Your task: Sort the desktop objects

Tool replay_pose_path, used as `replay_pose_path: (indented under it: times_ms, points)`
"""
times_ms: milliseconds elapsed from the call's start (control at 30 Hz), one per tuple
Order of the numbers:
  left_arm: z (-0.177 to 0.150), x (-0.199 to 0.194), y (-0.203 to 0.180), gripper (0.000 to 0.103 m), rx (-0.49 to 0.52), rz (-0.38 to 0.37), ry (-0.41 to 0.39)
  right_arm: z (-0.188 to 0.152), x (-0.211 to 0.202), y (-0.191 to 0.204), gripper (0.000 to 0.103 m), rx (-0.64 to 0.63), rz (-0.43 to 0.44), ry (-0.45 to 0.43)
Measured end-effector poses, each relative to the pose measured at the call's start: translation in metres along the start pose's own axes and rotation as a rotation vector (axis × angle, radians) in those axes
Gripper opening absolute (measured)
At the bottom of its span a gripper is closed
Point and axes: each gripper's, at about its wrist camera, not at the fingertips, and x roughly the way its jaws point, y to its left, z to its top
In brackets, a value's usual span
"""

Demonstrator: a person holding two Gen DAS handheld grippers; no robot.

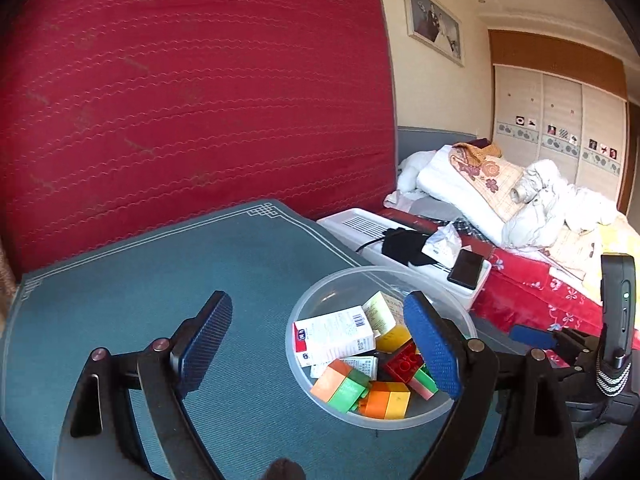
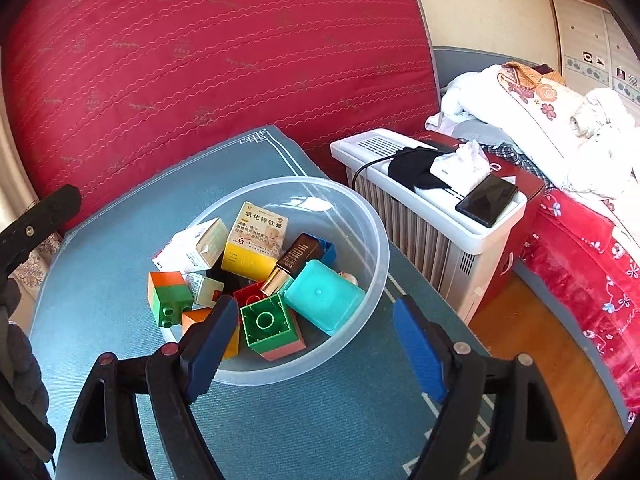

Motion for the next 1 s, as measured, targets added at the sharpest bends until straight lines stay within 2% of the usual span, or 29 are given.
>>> replay_pose_path:
  times_ms: [67,200,267,567,733,1000]
  points:
    - [-0.003,-0.006,-0.001,0.090,-0.008,0.042,0.014,0.003,-0.010,0.004,0.088,-0.013,-0.006,-0.025]
    - [-0.015,-0.002,0.003,0.090,-0.061,-0.034,0.090,0.005,-0.029,0.010,0.102,-0.036,-0.023,-0.073]
    - [-0.025,-0.003,0.002,0.090,-0.076,-0.025,0.112,0.002,-0.033,0.015,0.102,-0.050,-0.026,-0.079]
    - [-0.050,-0.012,-0.009,0.090,-0.047,0.002,0.143,-0.029,-0.023,0.015,0.102,-0.056,-0.041,0.005]
    - [-0.054,-0.010,-0.014,0.090,-0.049,-0.003,0.167,-0.033,-0.027,0.012,0.102,-0.071,-0.081,-0.007]
    - [-0.059,-0.001,-0.023,0.090,-0.025,0.034,0.213,-0.036,-0.025,0.007,0.102,-0.060,-0.074,0.003]
